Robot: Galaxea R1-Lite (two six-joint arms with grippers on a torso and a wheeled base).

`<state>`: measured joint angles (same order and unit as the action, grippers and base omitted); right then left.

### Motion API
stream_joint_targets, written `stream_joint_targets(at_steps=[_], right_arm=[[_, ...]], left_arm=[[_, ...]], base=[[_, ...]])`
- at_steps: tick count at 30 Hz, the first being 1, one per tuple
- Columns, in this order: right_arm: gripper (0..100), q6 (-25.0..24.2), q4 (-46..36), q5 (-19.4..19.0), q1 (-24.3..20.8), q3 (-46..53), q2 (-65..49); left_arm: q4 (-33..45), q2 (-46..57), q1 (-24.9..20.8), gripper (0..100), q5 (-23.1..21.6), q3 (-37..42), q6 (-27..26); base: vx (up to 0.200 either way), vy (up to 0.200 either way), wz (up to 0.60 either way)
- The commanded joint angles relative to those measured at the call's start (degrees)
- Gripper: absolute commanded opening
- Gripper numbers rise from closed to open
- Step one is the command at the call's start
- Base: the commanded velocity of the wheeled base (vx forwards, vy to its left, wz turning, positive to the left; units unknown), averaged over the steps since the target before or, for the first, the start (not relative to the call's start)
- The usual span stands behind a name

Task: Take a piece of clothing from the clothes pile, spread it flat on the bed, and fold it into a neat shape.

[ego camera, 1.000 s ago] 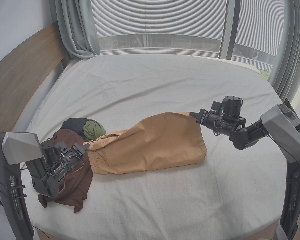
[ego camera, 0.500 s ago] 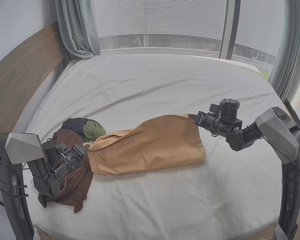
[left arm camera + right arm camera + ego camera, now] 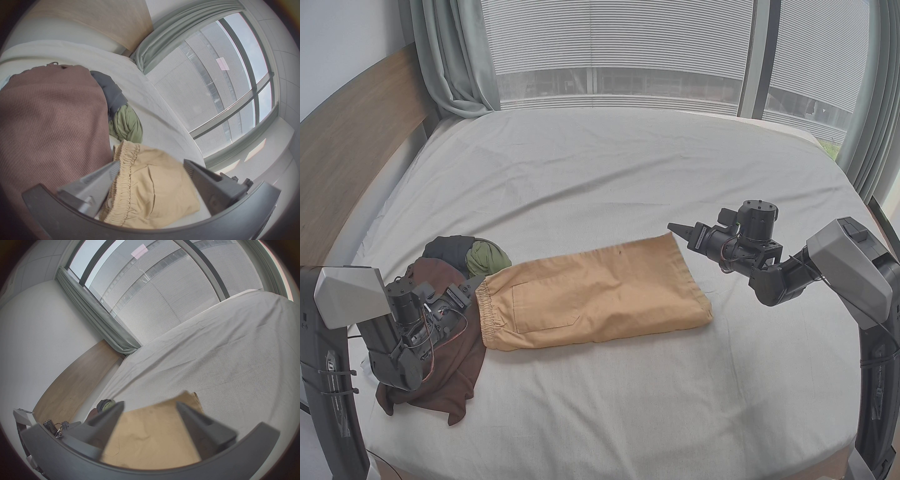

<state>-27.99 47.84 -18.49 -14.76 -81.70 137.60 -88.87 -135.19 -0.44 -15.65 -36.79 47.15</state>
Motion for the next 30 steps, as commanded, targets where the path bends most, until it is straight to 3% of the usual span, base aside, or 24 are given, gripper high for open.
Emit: stream_joint_targets(at_steps=[1, 10, 17, 24, 25, 30], right_arm=[[100, -0.57, 0.50, 0.04, -0.09, 1.28, -0.49], [100, -1.54, 2.09, -0.23, -0.53, 14.20, -10.07], [100, -4.27, 9.73, -0.40, -0.53, 28.53, -13.85], [100, -7.34, 14.74, -0.67, -0.18, 36.61, -13.49], [100, -7.96, 16.15, -0.84, -0.09, 38.02, -13.32], [100, -8.22, 16.68, -1.37, 0.26, 38.02, -9.54]], left_arm=[[0.01, 0.81, 0.09, 100, 2.03, -0.83, -0.04], [0.01, 9.16, -2.73, 100, 2.73, 4.10, -0.22], [0.01, 14.17, -5.36, 100, 1.94, 8.49, -0.83], [0.01, 14.43, -6.15, 100, 2.21, 11.48, -8.57], [0.01, 14.17, -6.33, 100, 2.56, 11.74, -11.73], [0.01, 14.43, -5.98, 100, 3.26, 11.92, -18.33]], base=[[0.000, 0.000, 0.00], [0.000, 0.000, 0.00], [0.000, 0.000, 0.00], [0.000, 0.000, 0.00], [0.000, 0.000, 0.00], [0.000, 0.000, 0.00]])
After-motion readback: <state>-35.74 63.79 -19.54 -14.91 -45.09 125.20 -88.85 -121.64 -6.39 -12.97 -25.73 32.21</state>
